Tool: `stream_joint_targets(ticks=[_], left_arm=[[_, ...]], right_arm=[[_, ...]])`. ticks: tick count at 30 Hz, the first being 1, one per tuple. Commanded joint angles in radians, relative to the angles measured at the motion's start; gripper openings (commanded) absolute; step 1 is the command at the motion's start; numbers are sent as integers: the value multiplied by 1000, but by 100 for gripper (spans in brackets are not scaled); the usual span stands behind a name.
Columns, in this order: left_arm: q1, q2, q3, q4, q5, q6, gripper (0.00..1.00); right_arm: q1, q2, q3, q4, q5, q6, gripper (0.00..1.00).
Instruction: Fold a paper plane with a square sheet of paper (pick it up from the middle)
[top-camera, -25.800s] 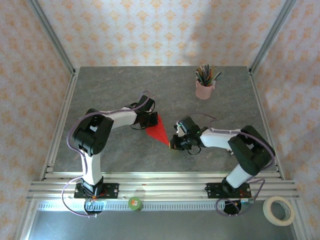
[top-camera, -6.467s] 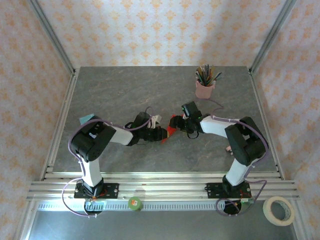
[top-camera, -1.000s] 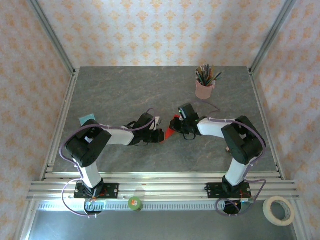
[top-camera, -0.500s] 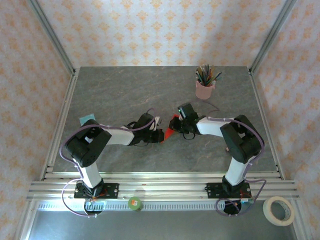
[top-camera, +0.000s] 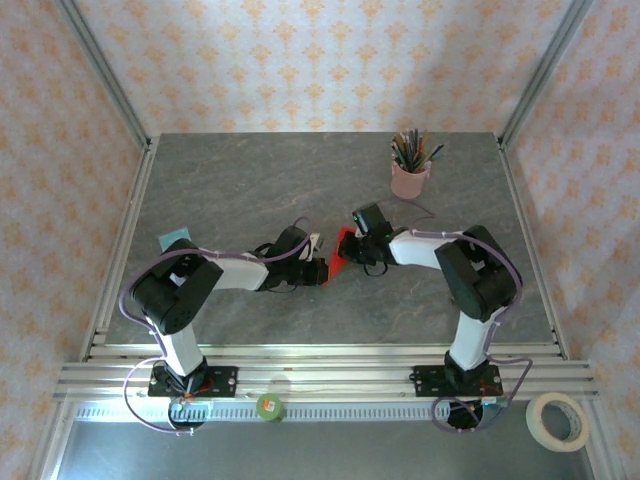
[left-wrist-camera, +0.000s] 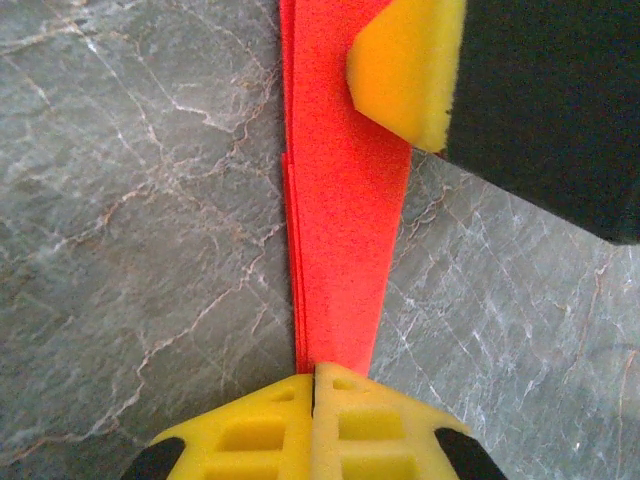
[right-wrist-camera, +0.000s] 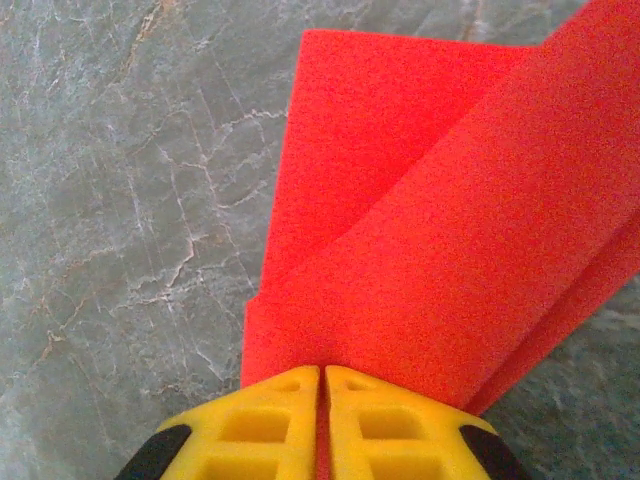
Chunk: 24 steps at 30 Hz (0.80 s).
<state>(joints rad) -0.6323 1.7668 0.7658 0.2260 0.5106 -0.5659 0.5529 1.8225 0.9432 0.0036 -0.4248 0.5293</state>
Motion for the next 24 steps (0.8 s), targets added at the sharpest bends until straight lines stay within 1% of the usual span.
stream_joint_targets(ticks=[1, 5, 7, 9, 11, 14, 16, 21, 24], left_arm=[[17, -44, 8, -85, -47, 30, 8], [38, -129, 34, -144, -97, 47, 14], [48, -166, 43, -157, -123, 49, 19], [51, -193, 43, -138, -118, 47, 22], [51, -198, 38, -92, -84, 35, 22], [44, -171, 26, 2, 2, -8, 20], [34, -140, 29, 49, 35, -42, 16], [-2, -57, 72, 70, 48, -58, 9], [-4, -27, 80, 77, 49, -67, 7]], right_arm=[[-4, 46, 12, -107, 55, -12, 8], [-4, 60, 21, -146, 76, -17, 7], [-4, 63, 23, -154, 79, -17, 7], [-4, 62, 25, -157, 78, -16, 7], [-4, 62, 24, -155, 75, -12, 6], [-3, 61, 21, -150, 68, -1, 4], [-4, 60, 16, -143, 62, 9, 3], [-4, 62, 8, -139, 58, 26, 1], [-3, 64, 4, -139, 55, 30, 1]])
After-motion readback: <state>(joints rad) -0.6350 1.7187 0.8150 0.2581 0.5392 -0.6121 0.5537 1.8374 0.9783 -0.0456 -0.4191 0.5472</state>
